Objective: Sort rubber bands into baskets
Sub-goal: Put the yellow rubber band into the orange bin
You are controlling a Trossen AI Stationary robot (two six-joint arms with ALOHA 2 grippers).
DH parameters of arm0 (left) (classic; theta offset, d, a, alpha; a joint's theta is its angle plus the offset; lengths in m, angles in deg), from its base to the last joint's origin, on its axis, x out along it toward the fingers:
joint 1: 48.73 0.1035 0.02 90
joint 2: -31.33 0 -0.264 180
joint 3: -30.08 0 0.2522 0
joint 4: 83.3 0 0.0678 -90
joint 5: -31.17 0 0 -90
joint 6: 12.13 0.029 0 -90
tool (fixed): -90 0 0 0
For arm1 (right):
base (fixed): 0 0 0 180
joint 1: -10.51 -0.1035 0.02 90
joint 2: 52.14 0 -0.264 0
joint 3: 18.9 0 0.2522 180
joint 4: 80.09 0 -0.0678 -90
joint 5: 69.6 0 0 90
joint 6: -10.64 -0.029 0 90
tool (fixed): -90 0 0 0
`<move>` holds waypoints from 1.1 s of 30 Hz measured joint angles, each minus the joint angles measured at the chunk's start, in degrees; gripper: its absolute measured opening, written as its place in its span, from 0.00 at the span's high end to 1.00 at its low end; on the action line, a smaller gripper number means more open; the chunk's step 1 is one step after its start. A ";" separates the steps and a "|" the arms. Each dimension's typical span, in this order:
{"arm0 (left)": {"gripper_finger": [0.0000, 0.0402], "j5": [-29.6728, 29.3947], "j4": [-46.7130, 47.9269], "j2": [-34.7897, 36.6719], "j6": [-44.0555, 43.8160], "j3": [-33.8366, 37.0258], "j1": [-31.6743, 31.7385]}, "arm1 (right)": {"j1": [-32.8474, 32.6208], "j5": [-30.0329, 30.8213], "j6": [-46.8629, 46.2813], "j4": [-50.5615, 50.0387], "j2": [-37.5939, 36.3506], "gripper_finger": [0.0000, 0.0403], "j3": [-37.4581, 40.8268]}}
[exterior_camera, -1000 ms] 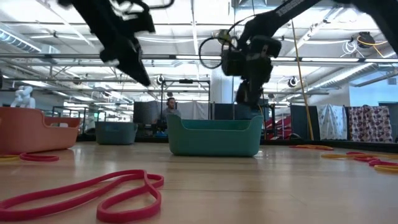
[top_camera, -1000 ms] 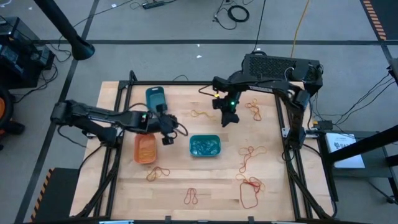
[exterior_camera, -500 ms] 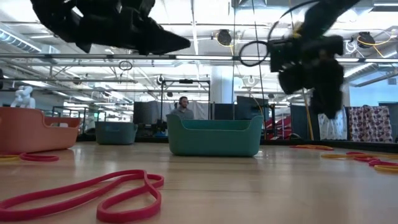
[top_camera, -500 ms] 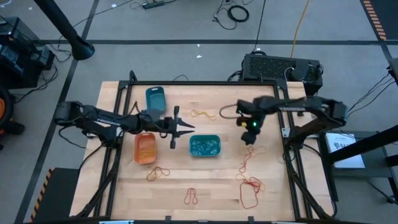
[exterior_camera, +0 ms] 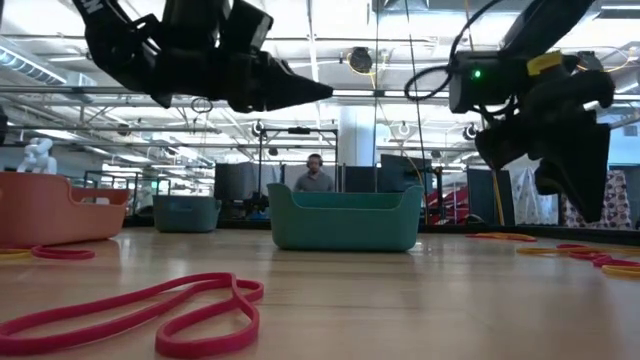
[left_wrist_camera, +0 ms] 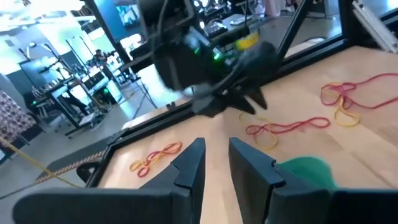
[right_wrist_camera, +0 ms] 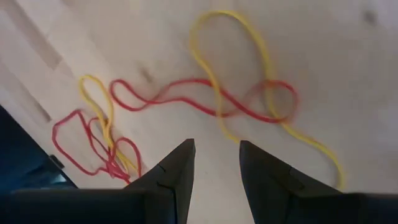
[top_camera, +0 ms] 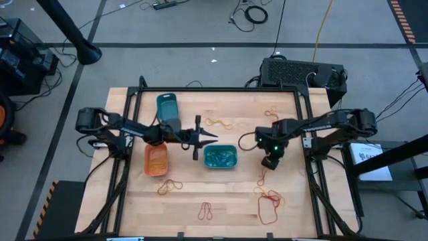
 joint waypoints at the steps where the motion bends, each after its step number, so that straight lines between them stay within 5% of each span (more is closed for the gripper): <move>1: 0.80 -0.02 0.21 -0.02 0.00 -0.03 0.22 | -0.82 0.02 0.34 1.14 0.12 0.70 0.00; 10: 0.80 -0.02 0.71 0.03 -0.39 -0.15 1.58 | -5.88 2.95 7.77 4.98 1.55 0.70 0.00; 18: 0.80 -0.04 0.78 0.03 -0.42 -0.15 1.80 | -9.11 9.53 7.95 4.67 3.66 0.70 0.62; 33: 0.80 -0.04 1.75 0.03 -0.43 -0.15 1.80 | -12.53 11.39 4.34 6.49 4.34 0.70 2.38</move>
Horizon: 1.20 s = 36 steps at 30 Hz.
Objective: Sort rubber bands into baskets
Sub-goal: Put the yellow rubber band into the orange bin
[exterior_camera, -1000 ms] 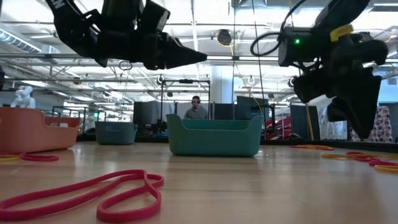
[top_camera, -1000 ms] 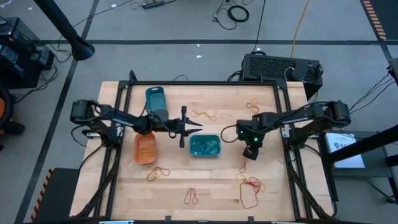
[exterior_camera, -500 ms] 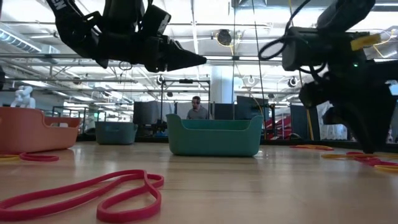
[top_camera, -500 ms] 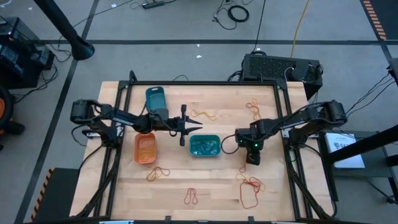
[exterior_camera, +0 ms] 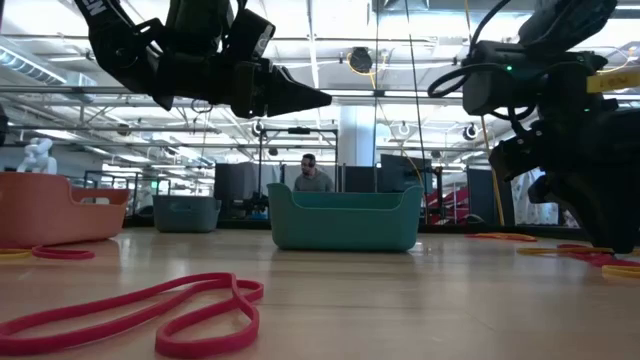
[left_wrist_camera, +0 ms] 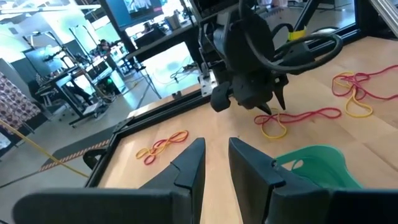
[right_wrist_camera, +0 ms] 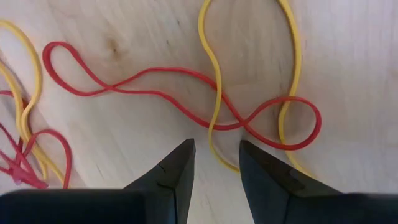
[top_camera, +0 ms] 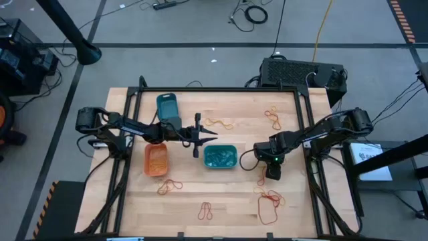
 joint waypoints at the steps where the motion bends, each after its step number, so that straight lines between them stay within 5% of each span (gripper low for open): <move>1: 0.80 0.00 0.10 0.00 0.08 0.00 0.00 | -0.51 0.41 -0.84 0.41 -0.05 0.70 0.20; 13: 0.80 0.00 0.34 0.02 0.38 0.00 0.00 | -3.81 0.21 -4.42 4.50 -0.02 0.98 1.07; 21: 0.80 0.36 0.34 0.02 0.40 0.00 0.00 | -4.03 -2.43 -3.05 3.08 -1.67 1.00 -3.89; 29: 0.80 13.07 -2.45 0.02 1.89 0.00 -0.02 | -3.98 -3.28 2.94 0.27 -2.85 1.00 -14.98; 36: 0.80 15.39 -3.22 0.04 1.76 0.00 -0.24 | -3.22 -0.86 12.29 -0.49 -2.85 1.00 -25.18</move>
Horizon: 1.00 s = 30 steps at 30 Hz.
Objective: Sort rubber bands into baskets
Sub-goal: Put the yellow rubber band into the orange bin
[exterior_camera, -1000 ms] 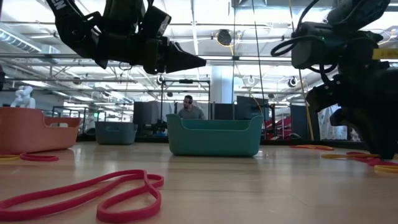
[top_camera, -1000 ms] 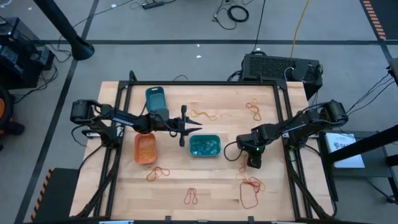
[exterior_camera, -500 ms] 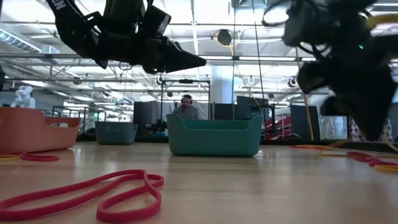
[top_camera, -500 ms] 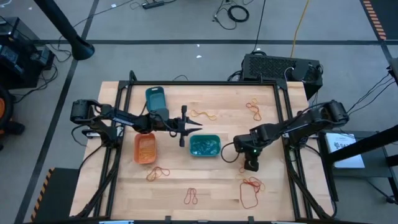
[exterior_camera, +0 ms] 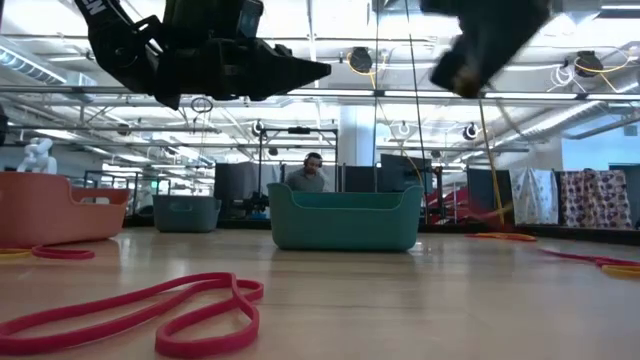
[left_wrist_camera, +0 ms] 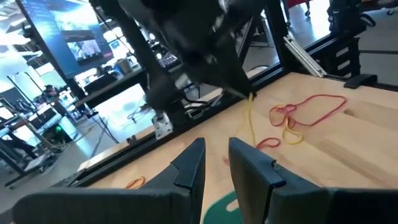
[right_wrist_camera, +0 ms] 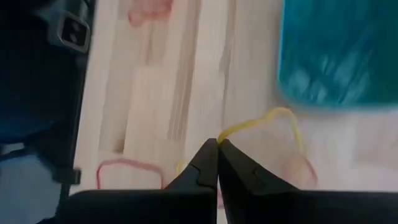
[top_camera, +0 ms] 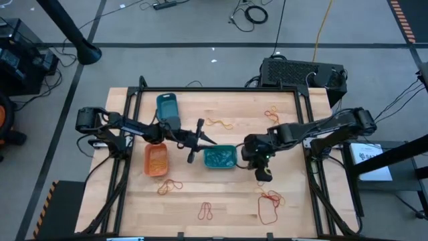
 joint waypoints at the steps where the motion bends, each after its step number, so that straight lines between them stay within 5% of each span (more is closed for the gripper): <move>1: 0.80 0.02 -0.06 -0.10 0.00 -0.01 -0.25 | 0.00 0.77 1.39 0.26 -0.02 1.00 -1.01; 10: 0.80 9.23 -0.01 -8.37 1.56 -7.12 -2.67 | 2.28 2.88 8.73 7.09 0.00 1.00 -3.87; 20: 0.80 4.01 0.17 -17.95 1.07 -16.67 -2.91 | 3.67 2.66 11.47 8.37 0.04 1.00 -3.85; 30: 0.80 2.71 0.74 -20.24 1.51 -19.28 -2.65 | 3.67 2.58 12.73 7.94 0.04 1.00 -3.85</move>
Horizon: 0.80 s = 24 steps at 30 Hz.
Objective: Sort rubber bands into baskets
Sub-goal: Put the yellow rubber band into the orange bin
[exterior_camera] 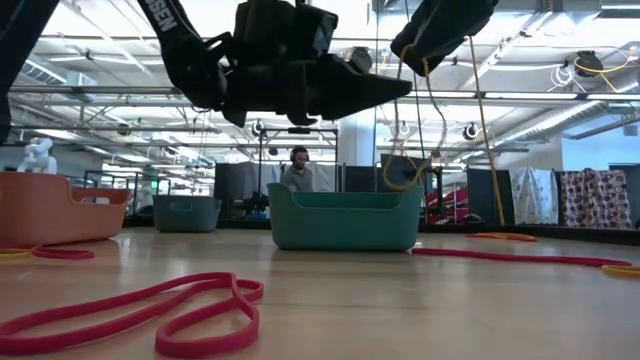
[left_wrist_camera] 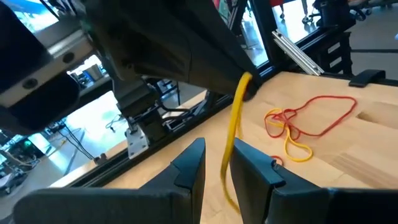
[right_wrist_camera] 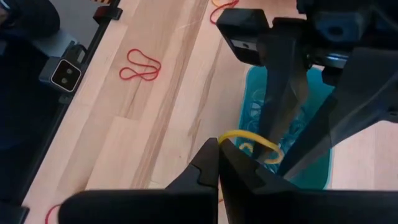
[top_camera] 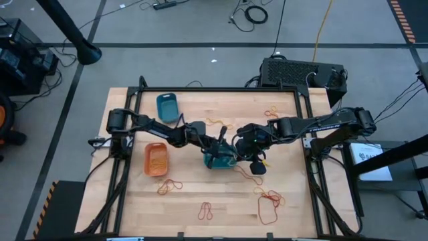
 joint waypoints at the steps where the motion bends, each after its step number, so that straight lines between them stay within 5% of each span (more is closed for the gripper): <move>1: 0.81 0.00 0.06 0.00 0.09 0.00 0.07 | 0.00 0.00 0.16 0.00 0.00 1.00 0.00; 7: 0.97 -0.20 1.55 -0.01 3.85 0.00 0.29 | 0.00 -0.06 0.62 -0.85 0.00 1.00 0.00; 17: 0.99 -2.15 5.35 2.94 0.97 0.00 -0.37 | 0.49 0.15 4.42 -1.78 0.02 0.88 0.02; 24: 0.99 -19.77 31.28 15.87 -2.00 0.00 -4.09 | 1.84 0.18 8.72 -6.00 0.02 0.73 0.04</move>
